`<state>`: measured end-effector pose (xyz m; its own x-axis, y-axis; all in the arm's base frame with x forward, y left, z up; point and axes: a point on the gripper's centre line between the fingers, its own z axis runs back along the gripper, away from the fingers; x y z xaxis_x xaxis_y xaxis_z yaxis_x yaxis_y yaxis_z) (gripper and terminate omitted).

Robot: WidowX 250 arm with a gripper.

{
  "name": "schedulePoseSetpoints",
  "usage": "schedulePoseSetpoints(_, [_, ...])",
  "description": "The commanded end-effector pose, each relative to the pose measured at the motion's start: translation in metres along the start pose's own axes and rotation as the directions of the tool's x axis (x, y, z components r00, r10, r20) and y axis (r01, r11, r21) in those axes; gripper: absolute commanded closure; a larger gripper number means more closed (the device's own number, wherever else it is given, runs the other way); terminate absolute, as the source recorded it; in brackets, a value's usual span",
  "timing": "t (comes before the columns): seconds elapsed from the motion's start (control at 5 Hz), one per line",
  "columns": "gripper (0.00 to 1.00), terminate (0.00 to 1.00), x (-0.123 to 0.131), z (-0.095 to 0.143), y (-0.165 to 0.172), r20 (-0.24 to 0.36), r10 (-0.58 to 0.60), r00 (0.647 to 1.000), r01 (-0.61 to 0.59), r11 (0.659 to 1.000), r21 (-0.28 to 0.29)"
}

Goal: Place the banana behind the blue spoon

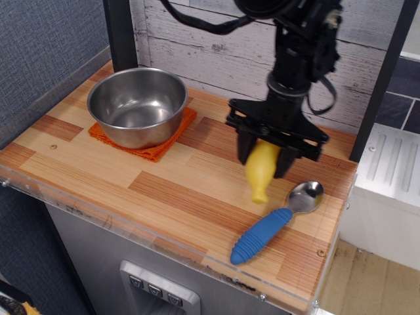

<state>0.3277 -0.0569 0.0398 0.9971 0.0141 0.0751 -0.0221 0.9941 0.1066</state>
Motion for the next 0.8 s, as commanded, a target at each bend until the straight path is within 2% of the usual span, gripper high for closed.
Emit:
schedulePoseSetpoints(0.0, [1.00,0.00,0.017,0.020,0.029,0.079,0.043,0.996,-0.042,0.999,-0.018])
schedulePoseSetpoints(0.4, [1.00,0.00,0.029,-0.019,0.006,0.018,0.020,1.000,-0.019,0.997,-0.070])
schedulePoseSetpoints(0.6, [1.00,0.00,0.029,-0.027,0.007,0.009,0.032,0.999,-0.031,0.996,-0.083])
